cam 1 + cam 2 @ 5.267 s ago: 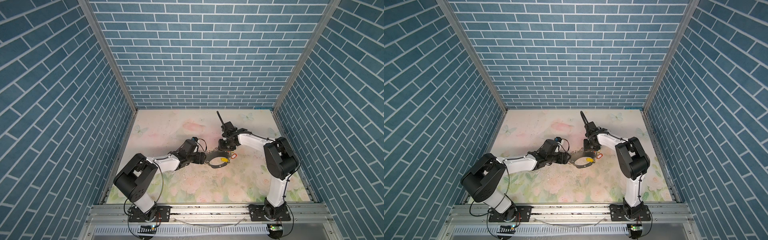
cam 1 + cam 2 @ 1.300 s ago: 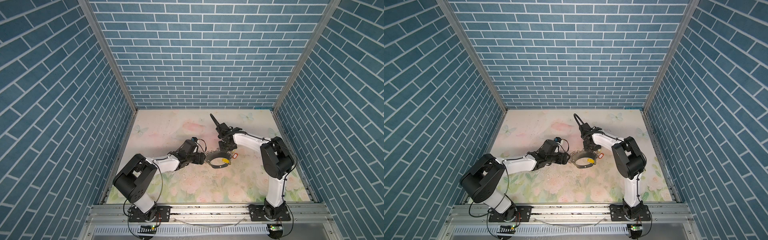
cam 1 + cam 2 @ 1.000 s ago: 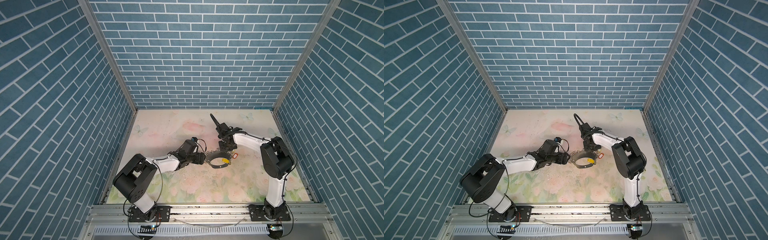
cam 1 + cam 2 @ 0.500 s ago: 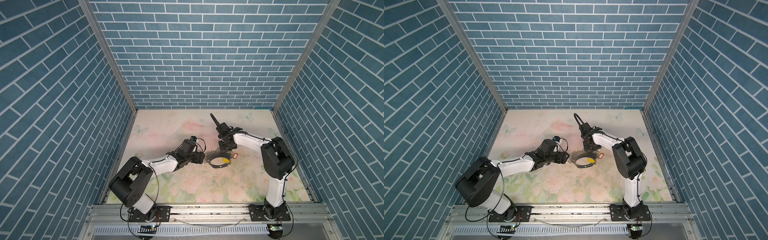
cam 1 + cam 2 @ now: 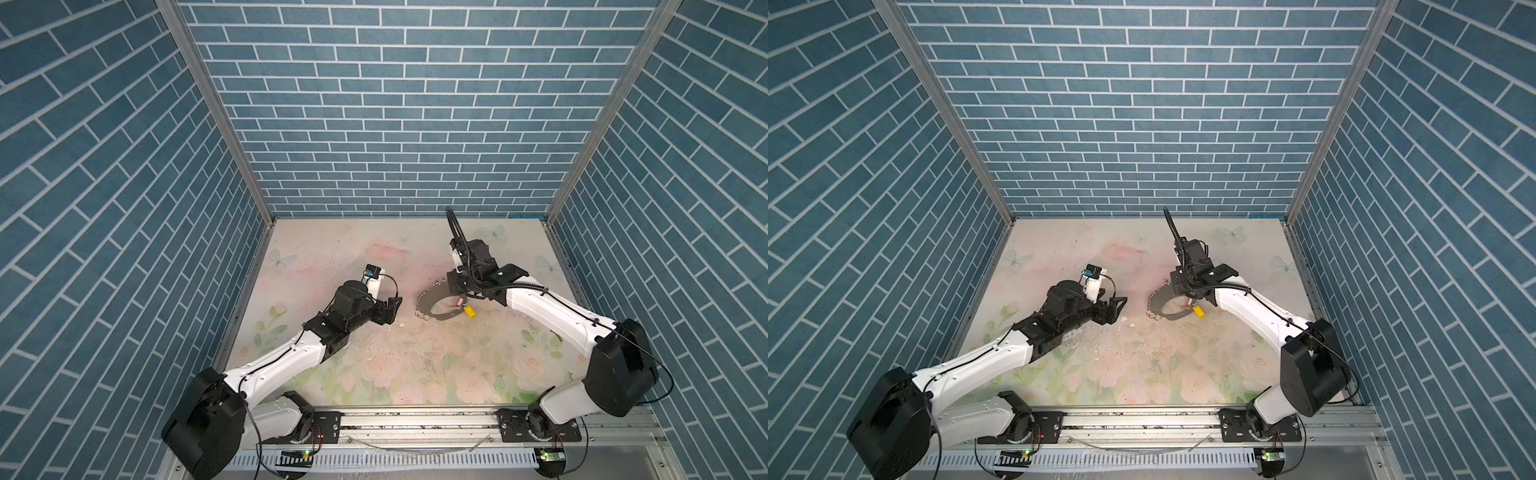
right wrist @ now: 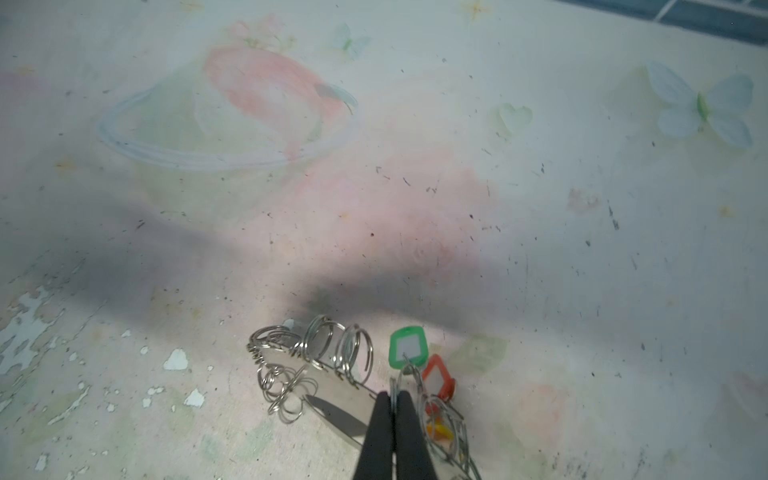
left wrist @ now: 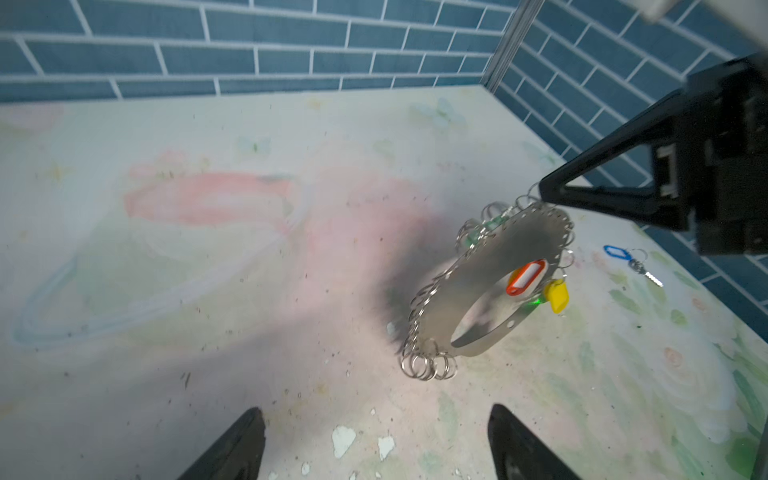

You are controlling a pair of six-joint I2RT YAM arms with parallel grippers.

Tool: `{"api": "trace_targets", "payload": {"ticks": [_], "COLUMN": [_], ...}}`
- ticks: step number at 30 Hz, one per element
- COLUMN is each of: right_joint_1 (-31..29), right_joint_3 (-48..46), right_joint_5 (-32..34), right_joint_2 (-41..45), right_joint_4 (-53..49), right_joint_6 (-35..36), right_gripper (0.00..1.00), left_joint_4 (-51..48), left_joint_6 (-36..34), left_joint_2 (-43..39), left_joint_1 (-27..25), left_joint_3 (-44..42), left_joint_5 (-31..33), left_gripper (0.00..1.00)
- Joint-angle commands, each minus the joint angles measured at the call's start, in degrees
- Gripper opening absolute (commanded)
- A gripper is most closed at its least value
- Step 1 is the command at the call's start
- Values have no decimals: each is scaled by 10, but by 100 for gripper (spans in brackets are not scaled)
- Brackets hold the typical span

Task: Put the keys on the keyring
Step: 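Lift the plate upright with the right gripper while the left gripper approaches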

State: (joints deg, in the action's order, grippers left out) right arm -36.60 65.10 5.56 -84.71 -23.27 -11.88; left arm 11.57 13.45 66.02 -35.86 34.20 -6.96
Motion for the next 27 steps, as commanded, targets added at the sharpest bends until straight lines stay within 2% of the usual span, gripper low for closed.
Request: {"api": "trace_targets", "payload": {"ticks": [1,8,9,12,17,23,27], "right_joint_1": [-9,-10,-9,-10,-9,-1,1], "right_joint_3": [-29,-85,-96,-126,-171,-270,-332], "right_joint_5": [-38,-124,-137,-164,-220,-311,-361], "right_joint_2": [34,103,113,138,167,208,214], "right_joint_4": [52,126,139,173,218,357,472], "right_joint_6": [76,126,135,148,167,171,146], "right_gripper": [0,0,0,0,0,0,0], "left_joint_4": [44,158,170,180,182,210,266], "left_joint_6": [-64,-109,-113,-126,-137,-145,-131], "left_joint_2": [-16,-17,-13,2,22,34,48], "left_joint_1": [2,2,2,3,5,10,10], "left_joint_3": [-7,-27,-26,-14,7,-7,-34], "left_joint_5": [-26,-97,-106,-137,-195,-274,-314], "left_gripper": [83,77,73,66,64,62,57]}}
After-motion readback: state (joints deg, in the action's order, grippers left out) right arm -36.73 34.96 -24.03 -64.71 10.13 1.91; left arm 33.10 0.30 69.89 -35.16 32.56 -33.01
